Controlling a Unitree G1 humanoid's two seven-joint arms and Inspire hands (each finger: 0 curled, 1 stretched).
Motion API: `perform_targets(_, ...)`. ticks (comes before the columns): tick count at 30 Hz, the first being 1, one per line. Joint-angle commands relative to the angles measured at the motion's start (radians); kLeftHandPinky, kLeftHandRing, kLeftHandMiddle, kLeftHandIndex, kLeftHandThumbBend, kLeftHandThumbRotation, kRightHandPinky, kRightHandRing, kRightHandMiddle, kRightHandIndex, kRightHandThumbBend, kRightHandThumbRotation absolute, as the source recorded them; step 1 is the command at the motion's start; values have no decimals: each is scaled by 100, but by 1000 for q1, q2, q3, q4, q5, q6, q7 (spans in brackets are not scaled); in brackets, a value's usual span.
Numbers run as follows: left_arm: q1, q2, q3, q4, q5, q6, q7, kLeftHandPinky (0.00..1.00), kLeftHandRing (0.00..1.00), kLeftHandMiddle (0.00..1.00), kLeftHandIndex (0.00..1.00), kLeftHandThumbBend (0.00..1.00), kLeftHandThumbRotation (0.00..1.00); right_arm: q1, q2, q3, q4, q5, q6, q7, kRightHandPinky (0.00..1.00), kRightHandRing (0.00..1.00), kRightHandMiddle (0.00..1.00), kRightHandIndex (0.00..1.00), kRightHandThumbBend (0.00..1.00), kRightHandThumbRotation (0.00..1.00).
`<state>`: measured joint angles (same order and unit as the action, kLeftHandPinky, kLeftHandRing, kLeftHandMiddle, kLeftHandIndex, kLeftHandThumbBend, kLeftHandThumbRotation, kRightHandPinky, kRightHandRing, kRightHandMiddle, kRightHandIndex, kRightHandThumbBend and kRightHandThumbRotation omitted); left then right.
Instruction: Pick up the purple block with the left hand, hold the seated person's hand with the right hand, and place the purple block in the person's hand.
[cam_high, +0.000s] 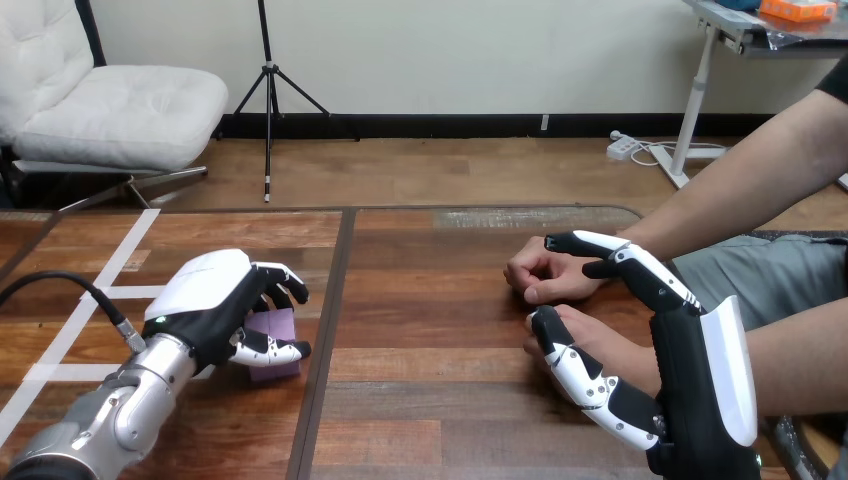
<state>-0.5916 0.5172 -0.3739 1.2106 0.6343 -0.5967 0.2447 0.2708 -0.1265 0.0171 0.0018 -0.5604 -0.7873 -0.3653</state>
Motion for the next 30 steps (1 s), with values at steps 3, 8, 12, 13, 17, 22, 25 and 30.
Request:
perform_targets(3, -68, -13, 21, 2, -27, 8, 32, 44, 48, 54, 57, 50, 8, -25, -14, -14, -55, 13, 0, 3, 65, 73, 71, 69, 41, 45)
perform_targets(8, -66, -14, 19, 2, -28, 12, 46, 44, 48, 53, 55, 51, 4, -24, -15, -15, -57, 14, 2, 5, 65, 73, 71, 69, 41, 45)
perform_targets(12, -66, -14, 17, 3, -29, 16, 50, 44, 48, 52, 55, 51, 2, -26, -16, -16, -57, 14, 0, 5, 65, 73, 71, 69, 41, 45)
perform_targets(13, -66, -14, 18, 3, -29, 17, 51, 44, 47, 52, 55, 51, 2, -26, -17, -16, -56, 14, -1, 5, 65, 73, 71, 69, 41, 45)
perform_targets(17, -65, -14, 18, 2, -30, 18, 55, 43, 47, 52, 55, 52, 1, -28, -18, -18, -55, 13, -3, 5, 65, 73, 71, 69, 41, 45)
perform_targets(22, -64, -16, 22, 3, -36, 22, 50, 44, 47, 52, 55, 52, 0, -27, -17, -19, -58, 14, 2, 9, 65, 73, 71, 69, 41, 45)
perform_targets(25, -63, -16, 23, 2, -39, 24, 45, 44, 48, 52, 55, 52, 0, -27, -18, -19, -60, 16, 4, 14, 65, 73, 71, 69, 41, 45)
perform_targets(30, -60, -15, 20, 1, -38, 22, 54, 44, 48, 52, 55, 52, 1, -27, -18, -19, -61, 20, 2, 20, 65, 73, 71, 69, 41, 45)
